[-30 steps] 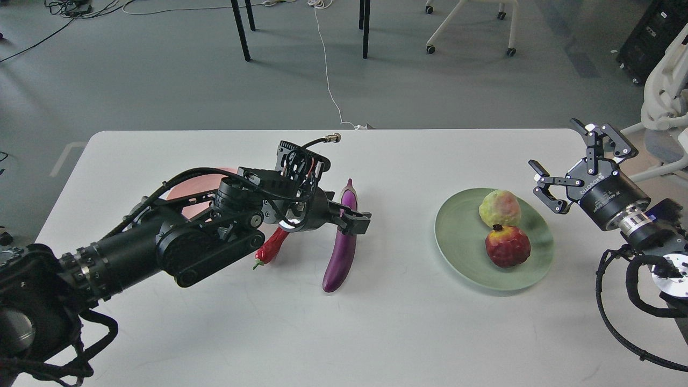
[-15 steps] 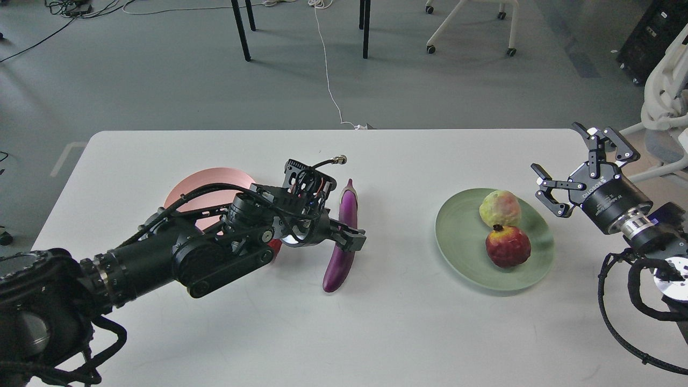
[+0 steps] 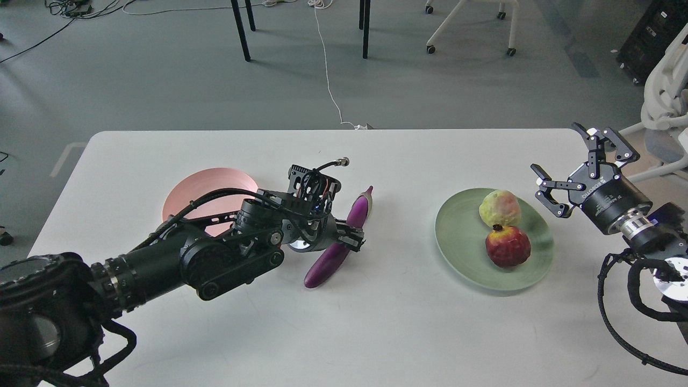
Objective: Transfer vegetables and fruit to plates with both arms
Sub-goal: 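Lift the eggplant and lay it on the pink plate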
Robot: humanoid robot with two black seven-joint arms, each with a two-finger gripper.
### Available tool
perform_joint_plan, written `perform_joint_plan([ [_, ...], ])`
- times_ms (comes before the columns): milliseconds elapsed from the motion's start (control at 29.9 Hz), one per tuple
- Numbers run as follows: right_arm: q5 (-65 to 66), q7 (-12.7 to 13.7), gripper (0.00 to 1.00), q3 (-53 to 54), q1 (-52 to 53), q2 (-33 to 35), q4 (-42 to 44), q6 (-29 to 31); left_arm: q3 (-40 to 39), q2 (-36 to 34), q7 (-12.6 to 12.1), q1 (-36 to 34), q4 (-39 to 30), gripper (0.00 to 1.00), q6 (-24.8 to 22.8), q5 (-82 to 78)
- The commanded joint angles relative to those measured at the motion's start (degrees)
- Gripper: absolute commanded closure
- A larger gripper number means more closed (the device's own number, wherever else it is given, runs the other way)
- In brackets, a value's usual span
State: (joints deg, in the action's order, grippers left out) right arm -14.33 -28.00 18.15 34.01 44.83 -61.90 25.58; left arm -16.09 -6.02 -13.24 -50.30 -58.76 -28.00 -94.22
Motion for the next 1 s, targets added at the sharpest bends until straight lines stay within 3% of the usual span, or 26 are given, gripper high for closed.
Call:
perform_joint_plan([
  [0,0.0,0.0,0.03,0.04,0.0,-0.01,-0.06,-0.09,-1.91,-1.09,-0.47,-1.55,-2.85,0.88,0.0,3.59],
  [201,0.09,0.0,0.03,0.04,0.0,-0.01,-0.06,-0.09,-3.59,-13.46,1.11,-5.6,-7.16,0.88,0.0,5.27],
  [267,0.09,0.0,0.03,0.04,0.0,-0.01,-0.24,-0.09,-3.24,-18.21,3.03,-5.6,-7.95,0.87,0.0,5.27],
  [368,0.18,0.0,0.03,0.04,0.0,-0.18,-0.33,-0.09,-2.72,-24.9,5.94,-4.72,-8.3,0.87,0.0,5.1],
  [568,0.35,0.0,0.03,-0.05,0.0,-0.36,-0.33,-0.18,-0.69,-32.64,8.57,-0.24,-7.87,0.8,0.0,4.83],
  [668,0.35,0.0,0.03,-0.05,0.0,-0.36,-0.41,-0.18,-0.69,-33.96,11.3,1.26,-7.34,0.65,0.0,4.57],
  [902,0.35,0.0,0.03,-0.05,0.0,-0.36,-0.59,-0.09,-0.87,-34.49,13.24,1.0,-5.75,0.01,0.0,4.74],
  [969,0.44,0.0,0.03,-0.05,0.0,-0.45,-0.59,-0.18,-0.96,-34.41,13.24,0.47,-5.84,0.01,0.0,4.83],
])
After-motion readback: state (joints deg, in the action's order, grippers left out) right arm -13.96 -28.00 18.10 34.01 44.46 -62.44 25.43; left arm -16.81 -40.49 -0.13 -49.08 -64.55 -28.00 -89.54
